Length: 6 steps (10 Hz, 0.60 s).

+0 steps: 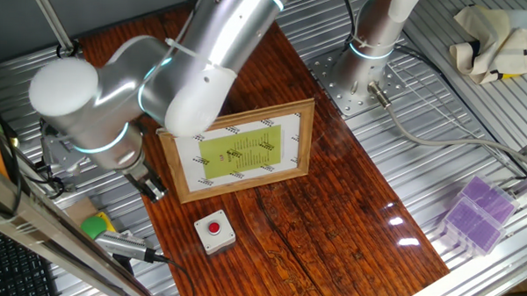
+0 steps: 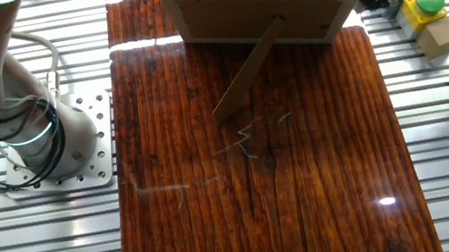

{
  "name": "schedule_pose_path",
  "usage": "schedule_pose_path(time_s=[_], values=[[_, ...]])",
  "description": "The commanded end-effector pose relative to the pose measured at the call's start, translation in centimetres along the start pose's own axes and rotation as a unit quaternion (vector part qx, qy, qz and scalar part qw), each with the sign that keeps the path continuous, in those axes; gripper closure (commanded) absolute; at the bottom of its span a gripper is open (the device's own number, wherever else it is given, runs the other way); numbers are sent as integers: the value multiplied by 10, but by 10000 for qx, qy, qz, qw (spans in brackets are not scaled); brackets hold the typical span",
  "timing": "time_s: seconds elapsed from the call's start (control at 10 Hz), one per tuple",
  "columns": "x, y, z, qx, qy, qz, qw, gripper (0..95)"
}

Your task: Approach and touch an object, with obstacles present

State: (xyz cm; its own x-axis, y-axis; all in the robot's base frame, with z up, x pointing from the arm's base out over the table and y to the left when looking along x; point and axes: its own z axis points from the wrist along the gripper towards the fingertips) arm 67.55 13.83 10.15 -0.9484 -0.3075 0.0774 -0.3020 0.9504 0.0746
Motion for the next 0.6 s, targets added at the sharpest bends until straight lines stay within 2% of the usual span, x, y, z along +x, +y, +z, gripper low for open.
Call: schedule_pose_path(time_s=[0.1, 0.6], values=[[0, -7, 0, 36, 10, -86, 10000, 950], [-3, -3, -2, 35, -8, 72, 10000, 950]])
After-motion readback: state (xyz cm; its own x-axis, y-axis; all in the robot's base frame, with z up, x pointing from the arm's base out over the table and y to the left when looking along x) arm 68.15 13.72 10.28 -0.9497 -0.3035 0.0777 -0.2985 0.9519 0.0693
